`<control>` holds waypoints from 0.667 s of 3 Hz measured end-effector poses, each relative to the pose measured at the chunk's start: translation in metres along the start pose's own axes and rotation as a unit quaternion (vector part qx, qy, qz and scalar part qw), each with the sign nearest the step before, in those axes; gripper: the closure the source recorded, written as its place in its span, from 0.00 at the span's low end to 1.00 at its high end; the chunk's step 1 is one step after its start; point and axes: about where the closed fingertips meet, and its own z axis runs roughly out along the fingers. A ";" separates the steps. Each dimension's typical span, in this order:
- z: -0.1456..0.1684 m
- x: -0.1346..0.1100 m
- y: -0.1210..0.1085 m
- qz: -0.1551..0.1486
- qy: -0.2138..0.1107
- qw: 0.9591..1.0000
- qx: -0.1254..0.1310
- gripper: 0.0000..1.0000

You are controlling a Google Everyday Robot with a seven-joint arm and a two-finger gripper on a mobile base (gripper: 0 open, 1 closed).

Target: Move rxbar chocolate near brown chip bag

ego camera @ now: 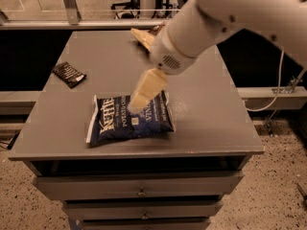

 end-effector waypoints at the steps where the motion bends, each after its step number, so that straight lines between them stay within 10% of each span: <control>1: 0.042 -0.055 -0.001 0.002 -0.048 0.999 -0.003 0.00; 2: 0.085 -0.105 0.002 0.001 -0.078 0.997 0.000 0.00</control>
Offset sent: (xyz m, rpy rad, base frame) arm 0.0632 0.2158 -0.0185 0.2036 -0.0754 0.0234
